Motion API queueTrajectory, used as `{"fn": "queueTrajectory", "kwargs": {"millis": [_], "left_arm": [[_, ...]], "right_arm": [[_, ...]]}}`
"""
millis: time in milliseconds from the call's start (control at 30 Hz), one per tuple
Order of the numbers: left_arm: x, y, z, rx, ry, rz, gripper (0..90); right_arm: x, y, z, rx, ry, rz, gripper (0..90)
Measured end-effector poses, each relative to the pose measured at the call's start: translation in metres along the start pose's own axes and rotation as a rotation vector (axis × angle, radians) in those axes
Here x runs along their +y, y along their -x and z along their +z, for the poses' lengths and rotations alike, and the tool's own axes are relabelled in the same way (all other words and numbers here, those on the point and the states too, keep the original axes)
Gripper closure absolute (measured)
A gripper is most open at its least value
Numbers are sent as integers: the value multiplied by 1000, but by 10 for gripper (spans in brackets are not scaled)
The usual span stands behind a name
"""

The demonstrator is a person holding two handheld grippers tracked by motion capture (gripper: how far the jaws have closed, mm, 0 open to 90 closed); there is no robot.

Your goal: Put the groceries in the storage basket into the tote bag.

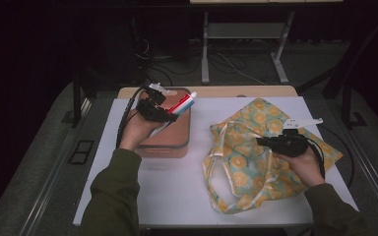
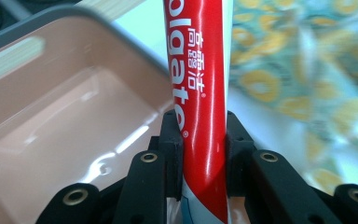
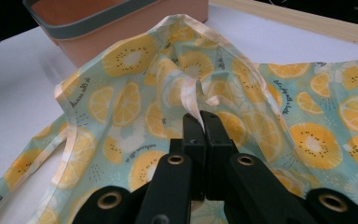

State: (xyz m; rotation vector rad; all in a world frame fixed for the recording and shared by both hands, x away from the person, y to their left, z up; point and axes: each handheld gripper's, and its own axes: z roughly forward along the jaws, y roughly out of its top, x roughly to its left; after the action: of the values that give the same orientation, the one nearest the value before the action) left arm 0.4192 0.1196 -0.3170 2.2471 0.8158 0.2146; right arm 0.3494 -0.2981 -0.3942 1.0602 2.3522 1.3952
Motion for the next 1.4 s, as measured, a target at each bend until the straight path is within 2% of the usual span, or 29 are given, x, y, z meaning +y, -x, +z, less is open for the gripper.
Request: {"fn": "queueTrajectory", "kwargs": {"millis": [200,367,667,867,967,1100,1200,1267,1400], "left_arm": [[-6,35,-5,-60,5,58,741],[-13,66,2,-100,-11,109,742],[-18,113,38,-200,-50,165,742],[-22,135,71,-237,-106,191,741],[-22,145,89,-239,-148,199,741],[-19,154,110,-212,-193,217,740],[-19,158,125,-201,-213,206,739],[-19,160,134,-193,-233,213,738],[-21,161,147,-183,-250,207,733]], "right_arm": [[0,0,0,-3,-1,-2,892],[0,-1,0,-2,-1,-2,892],[0,-1,0,-5,2,-1,893],[0,-1,0,-4,2,-1,893],[0,-1,0,-4,3,-1,893],[0,-1,0,-5,4,-3,892],[0,-1,0,-4,5,-2,893],[0,-1,-1,-3,6,-4,893],[0,-2,-1,-1,9,-4,893]]}}
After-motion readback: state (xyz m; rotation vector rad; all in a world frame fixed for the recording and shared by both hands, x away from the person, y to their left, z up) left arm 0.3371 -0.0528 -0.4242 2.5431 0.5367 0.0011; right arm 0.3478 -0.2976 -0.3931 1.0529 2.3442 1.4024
